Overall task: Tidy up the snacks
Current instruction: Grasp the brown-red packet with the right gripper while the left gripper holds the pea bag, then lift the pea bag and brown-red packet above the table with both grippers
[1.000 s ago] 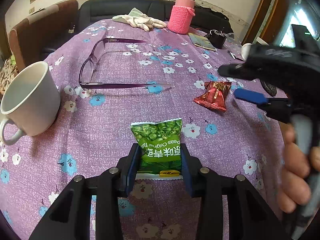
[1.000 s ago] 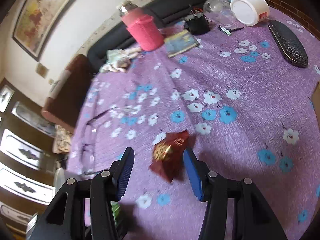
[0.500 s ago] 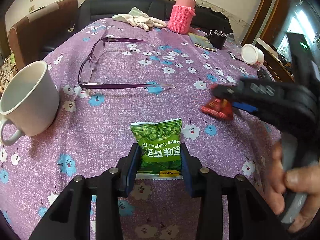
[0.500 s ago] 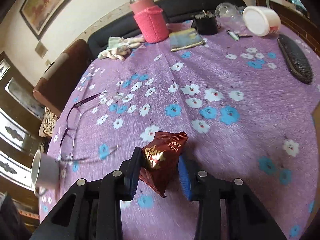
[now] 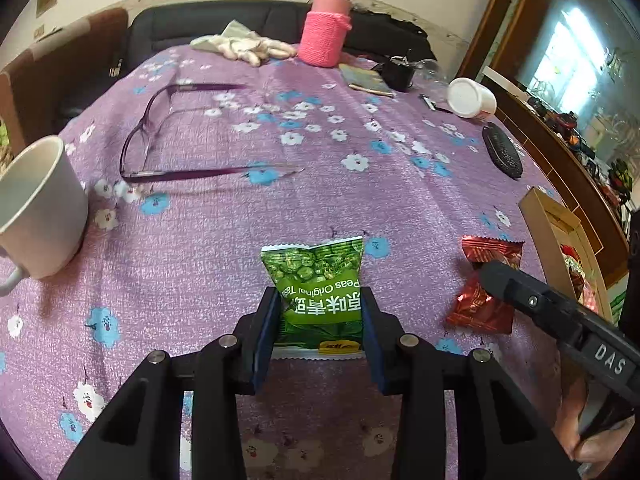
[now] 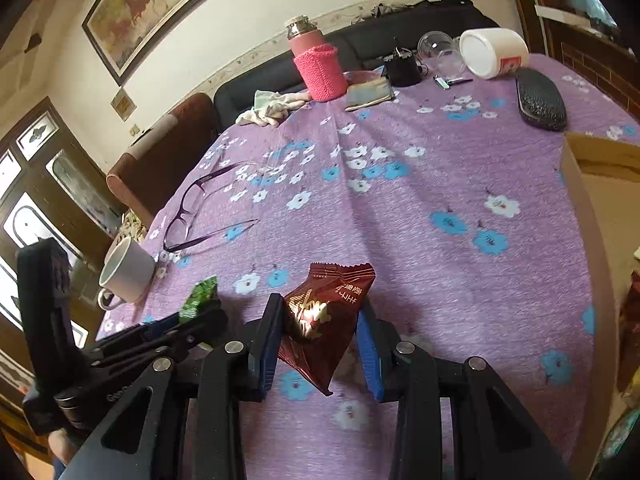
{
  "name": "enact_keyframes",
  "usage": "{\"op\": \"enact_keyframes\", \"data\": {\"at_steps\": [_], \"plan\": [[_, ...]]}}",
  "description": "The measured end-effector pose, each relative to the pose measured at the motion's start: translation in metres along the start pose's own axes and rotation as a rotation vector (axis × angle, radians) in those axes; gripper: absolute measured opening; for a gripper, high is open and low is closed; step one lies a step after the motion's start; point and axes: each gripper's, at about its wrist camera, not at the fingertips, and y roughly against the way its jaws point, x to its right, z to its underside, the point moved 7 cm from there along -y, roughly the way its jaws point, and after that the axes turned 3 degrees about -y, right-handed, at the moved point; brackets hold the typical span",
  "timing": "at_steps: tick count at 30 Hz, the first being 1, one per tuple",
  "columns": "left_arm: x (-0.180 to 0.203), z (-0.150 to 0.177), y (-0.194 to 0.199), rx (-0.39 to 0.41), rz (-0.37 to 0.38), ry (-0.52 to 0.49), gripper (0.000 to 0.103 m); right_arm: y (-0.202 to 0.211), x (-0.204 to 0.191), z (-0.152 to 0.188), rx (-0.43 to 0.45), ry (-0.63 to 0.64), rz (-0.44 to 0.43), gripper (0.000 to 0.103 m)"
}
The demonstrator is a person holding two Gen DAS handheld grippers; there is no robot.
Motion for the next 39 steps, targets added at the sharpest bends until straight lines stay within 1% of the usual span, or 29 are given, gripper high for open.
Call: {"op": "enact_keyframes", "data": {"at_steps": [5,10,13,18,24,31,39], "plan": [[0.006,-0.003,0.006,0.033,0.021,-0.018,0.038,0.003,0.004,-0.002,0.010,-0.016,-0.024,0.038],[0.012,-0.004,0.010,0.052,0.030,-0.044,0.038,0.009,-0.003,-0.003,0.031,0.010,-0.032,0.039],[0.015,-0.004,0.011,0.058,0.021,-0.058,0.038,0.013,-0.009,-0.004,0.052,0.039,-0.027,0.039],[0.017,-0.004,0.014,0.075,0.009,-0.074,0.038,0.014,-0.011,-0.004,0.059,0.058,-0.019,0.039],[0.024,-0.005,0.022,0.123,-0.040,-0.129,0.038,0.014,-0.014,-0.003,0.069,0.077,-0.014,0.039],[0.034,-0.007,0.032,0.193,-0.122,-0.206,0.038,0.016,-0.020,-0.003,0.088,0.117,0.001,0.039],[0.037,-0.009,0.037,0.238,-0.191,-0.256,0.038,0.016,-0.020,-0.003,0.091,0.124,0.005,0.039]]}}
